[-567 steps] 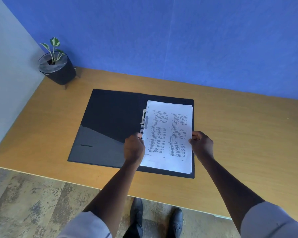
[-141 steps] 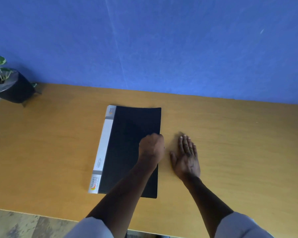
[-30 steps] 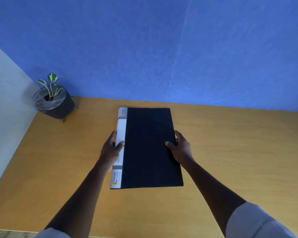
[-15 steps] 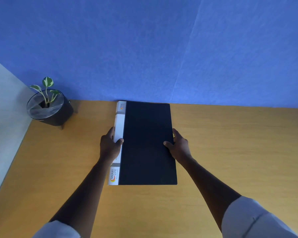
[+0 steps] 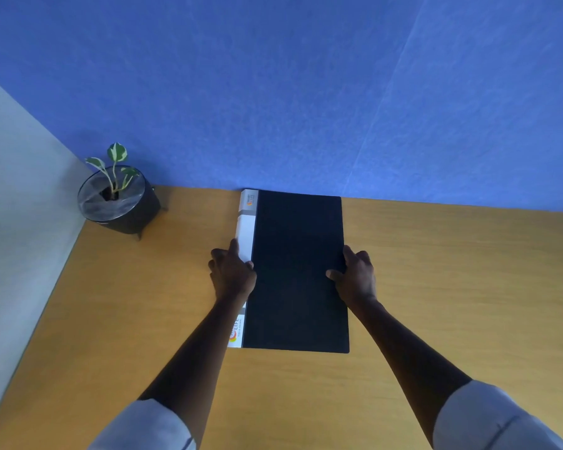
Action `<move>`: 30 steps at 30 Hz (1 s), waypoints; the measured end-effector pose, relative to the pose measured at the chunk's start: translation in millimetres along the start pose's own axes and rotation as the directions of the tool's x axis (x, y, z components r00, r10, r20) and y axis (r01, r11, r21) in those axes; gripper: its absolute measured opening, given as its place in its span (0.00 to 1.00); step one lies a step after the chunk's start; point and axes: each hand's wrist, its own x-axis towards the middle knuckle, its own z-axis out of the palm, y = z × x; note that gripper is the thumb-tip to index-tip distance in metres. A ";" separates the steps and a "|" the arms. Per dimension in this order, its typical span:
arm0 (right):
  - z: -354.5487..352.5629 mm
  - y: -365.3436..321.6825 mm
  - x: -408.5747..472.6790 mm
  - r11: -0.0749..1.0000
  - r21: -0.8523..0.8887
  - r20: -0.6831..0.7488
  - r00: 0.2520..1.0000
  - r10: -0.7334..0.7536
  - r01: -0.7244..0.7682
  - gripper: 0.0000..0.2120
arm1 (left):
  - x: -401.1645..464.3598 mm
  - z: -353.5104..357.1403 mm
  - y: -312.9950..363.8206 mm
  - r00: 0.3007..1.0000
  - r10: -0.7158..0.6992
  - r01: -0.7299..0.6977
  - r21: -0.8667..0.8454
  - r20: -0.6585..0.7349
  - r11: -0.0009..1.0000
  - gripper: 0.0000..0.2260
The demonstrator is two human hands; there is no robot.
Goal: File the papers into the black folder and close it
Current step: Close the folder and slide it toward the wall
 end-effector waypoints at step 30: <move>54.0 -4.4 -25.4 0.912 -0.330 0.020 0.968 -0.251 0.243 0.35 | -5.3 45.1 -28.9 0.900 0.435 -0.417 0.359 0.031 0.835 0.29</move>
